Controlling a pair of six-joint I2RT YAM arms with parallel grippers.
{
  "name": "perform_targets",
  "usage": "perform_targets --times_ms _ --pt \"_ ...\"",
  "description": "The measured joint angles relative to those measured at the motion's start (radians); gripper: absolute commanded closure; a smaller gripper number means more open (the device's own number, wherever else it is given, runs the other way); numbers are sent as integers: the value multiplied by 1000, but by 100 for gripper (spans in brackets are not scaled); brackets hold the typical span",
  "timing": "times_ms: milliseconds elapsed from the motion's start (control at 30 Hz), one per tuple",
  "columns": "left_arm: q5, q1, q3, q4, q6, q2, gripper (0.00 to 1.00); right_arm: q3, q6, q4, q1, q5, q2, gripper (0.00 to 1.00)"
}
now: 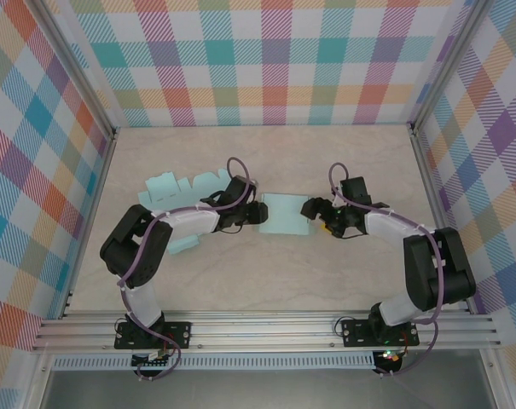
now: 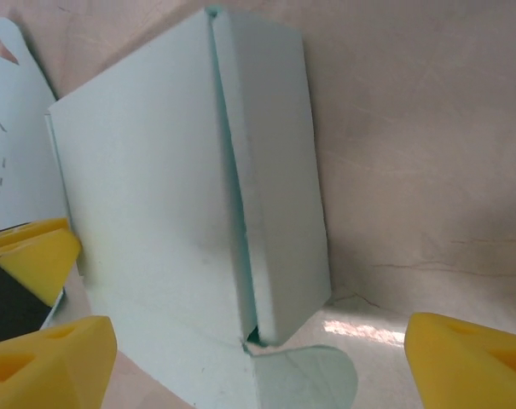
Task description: Fold the paper box
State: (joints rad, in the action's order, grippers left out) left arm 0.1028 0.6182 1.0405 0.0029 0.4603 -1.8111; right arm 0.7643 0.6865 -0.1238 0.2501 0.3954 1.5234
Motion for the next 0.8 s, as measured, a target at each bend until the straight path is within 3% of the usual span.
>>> perform_targets --times_ms 333,700,800 --pt "143 -87 -35 103 75 -12 90 -10 44 211 -8 159 120 20" --pt "242 -136 -39 169 128 -44 94 -36 137 457 -12 290 241 23" --pt "248 -137 -39 173 127 -45 94 -10 135 470 -13 309 272 31"
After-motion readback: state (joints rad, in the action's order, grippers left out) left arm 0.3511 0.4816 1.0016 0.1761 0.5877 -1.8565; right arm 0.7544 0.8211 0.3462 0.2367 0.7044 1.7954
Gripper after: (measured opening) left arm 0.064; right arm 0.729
